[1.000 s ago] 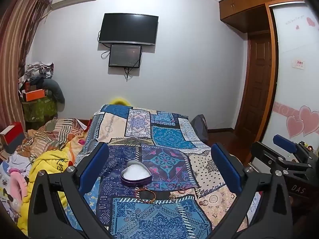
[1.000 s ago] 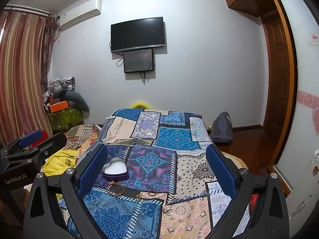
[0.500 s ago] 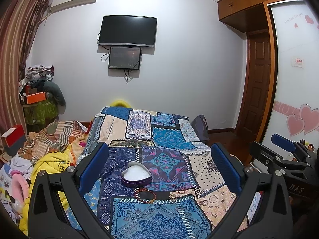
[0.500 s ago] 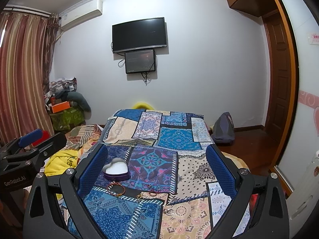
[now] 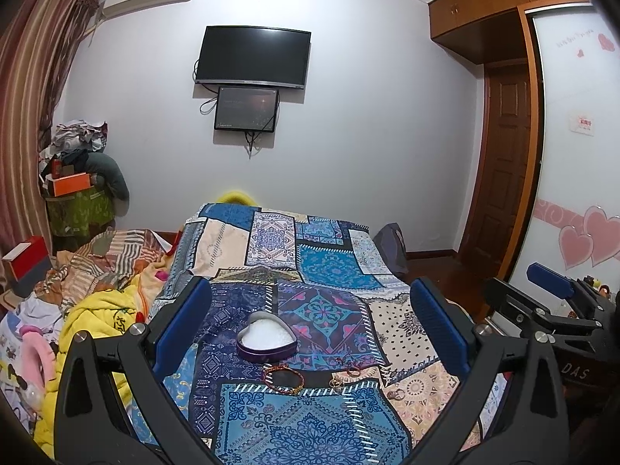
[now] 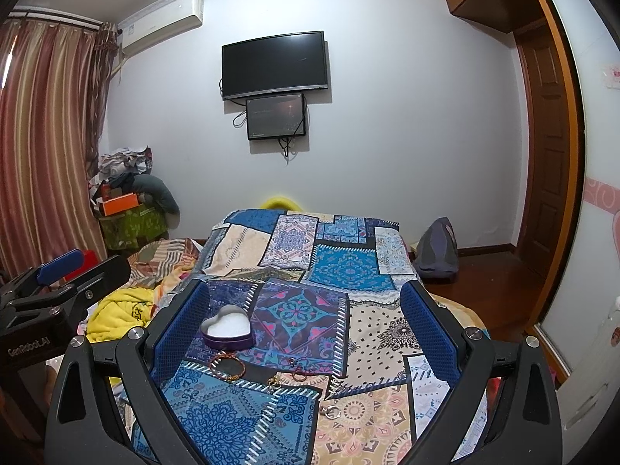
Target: Organize jewelry
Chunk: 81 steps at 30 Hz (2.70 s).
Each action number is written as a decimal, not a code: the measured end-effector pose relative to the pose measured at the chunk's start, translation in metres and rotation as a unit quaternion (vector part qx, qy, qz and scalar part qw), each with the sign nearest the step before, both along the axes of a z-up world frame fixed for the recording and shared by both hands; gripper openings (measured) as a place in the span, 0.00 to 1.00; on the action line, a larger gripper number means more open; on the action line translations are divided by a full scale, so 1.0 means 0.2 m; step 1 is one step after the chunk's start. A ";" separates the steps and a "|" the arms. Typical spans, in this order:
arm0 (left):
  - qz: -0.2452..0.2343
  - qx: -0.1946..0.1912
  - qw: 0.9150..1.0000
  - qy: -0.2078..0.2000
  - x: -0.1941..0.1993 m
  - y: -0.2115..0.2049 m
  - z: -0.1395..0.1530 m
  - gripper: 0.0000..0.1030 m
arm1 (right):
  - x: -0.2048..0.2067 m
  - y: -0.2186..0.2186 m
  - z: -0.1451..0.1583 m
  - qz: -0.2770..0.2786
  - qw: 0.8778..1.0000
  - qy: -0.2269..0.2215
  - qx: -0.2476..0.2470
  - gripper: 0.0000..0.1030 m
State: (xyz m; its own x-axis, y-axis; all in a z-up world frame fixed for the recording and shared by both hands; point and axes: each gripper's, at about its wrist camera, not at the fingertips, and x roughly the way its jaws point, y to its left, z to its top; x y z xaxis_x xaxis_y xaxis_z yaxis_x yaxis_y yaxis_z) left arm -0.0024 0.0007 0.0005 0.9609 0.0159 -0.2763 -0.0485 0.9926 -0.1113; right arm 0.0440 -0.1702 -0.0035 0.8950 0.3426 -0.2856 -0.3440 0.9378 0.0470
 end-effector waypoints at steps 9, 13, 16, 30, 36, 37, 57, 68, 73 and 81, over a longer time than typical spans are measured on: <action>-0.004 -0.001 1.000 -0.001 -0.01 0.00 0.00 1.00 | 0.01 0.01 0.00 -0.002 1.000 0.000 -0.002 0.95; -0.004 -0.002 1.000 -0.001 -0.01 0.00 0.00 1.00 | 0.01 0.01 0.00 -0.002 1.000 0.000 -0.003 0.95; -0.005 -0.002 1.000 -0.001 -0.01 0.00 0.00 1.00 | 0.01 0.01 0.00 -0.002 1.000 0.000 -0.002 0.95; -0.004 0.000 1.000 -0.006 -0.02 -0.01 0.01 1.00 | 0.00 0.01 -0.01 -0.002 1.000 -0.005 -0.004 0.95; -0.001 -0.005 1.000 -0.002 0.00 0.01 0.00 1.00 | 0.01 0.01 -0.02 -0.007 1.000 -0.002 -0.006 0.95; 0.000 -0.005 1.000 -0.001 0.01 0.01 0.00 1.00 | 0.01 0.01 -0.03 -0.010 1.000 0.001 -0.009 0.95; 0.038 0.008 0.991 0.131 0.33 0.25 -0.40 1.00 | 0.30 -0.09 -0.32 -0.041 0.989 0.122 -0.066 0.95; 0.008 -0.008 0.969 0.246 0.48 0.27 -0.73 1.00 | 0.39 -0.07 -0.57 0.015 0.971 0.218 -0.102 0.95; -0.022 0.000 0.960 0.281 0.53 0.22 -0.84 1.00 | 0.42 -0.07 -0.64 0.034 0.963 0.248 -0.100 0.94; -0.056 -0.006 0.947 0.316 0.63 0.19 -0.95 1.00 | 0.48 -0.05 -0.72 0.063 0.950 0.291 -0.095 0.74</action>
